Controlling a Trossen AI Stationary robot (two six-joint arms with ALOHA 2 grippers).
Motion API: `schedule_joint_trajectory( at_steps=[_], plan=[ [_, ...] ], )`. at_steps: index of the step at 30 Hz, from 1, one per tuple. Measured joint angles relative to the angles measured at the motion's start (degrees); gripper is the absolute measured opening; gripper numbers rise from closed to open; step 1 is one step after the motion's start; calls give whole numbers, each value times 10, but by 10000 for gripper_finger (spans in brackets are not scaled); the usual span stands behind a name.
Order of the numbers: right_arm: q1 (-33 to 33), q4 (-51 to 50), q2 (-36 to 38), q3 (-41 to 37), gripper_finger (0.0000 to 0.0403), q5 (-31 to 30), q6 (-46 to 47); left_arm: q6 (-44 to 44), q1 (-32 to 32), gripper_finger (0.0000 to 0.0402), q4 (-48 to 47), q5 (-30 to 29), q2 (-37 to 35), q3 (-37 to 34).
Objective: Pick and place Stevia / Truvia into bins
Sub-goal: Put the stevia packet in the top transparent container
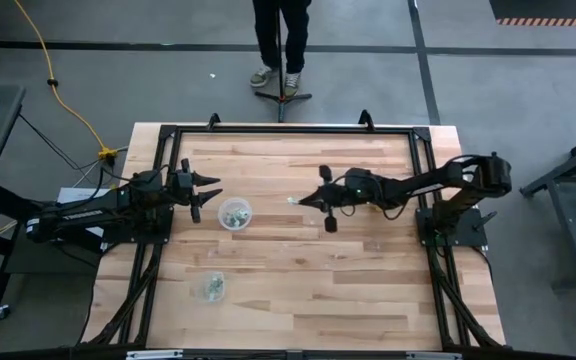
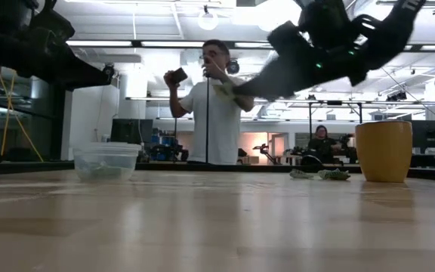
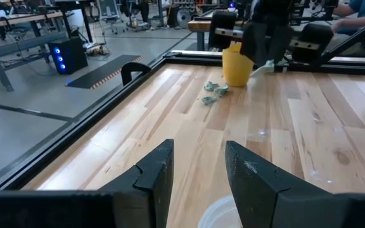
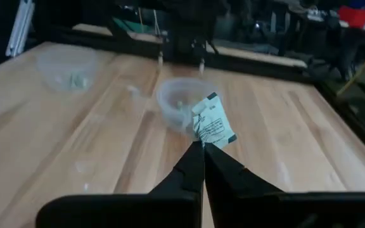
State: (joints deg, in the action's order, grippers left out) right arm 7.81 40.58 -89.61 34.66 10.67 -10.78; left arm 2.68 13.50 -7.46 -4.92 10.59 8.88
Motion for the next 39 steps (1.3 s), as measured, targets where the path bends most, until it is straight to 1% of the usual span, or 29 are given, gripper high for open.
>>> schedule_joint_trajectory(
  at_steps=[5, 10, 12, 16, 19, 26, 34, 36, 39],
  plan=[
    [-15, -43, -66, 91, 1, 17, -17, -2, 0, 177, 0, -1, 0, 0],
    [-15, -105, -145, 200, 1, 24, -17, -8, 0, 177, 0, -1, 0, 0],
    [-15, -125, -172, 241, 1, 38, -24, -11, 0, 177, 0, -1, 0, 0],
    [-16, -166, -218, 313, 0, 66, -39, -15, 0, 177, 0, -1, 0, 0],
    [-16, -189, -246, 356, 0, 69, -45, -15, 0, 177, 0, -1, 0, 0],
    [-15, -202, -297, 424, 0, 69, -52, -15, 0, 177, -1, -1, 0, 0],
    [-16, -211, -344, 474, 1, 69, -44, -15, 0, 177, -5, -1, 0, 0],
    [-16, -217, -348, 479, 7, 67, -44, -15, 0, 177, -7, -1, 0, 0],
    [-16, -213, -348, 481, 32, 65, -44, -15, 0, 177, -14, -1, 0, 0]
  ],
)
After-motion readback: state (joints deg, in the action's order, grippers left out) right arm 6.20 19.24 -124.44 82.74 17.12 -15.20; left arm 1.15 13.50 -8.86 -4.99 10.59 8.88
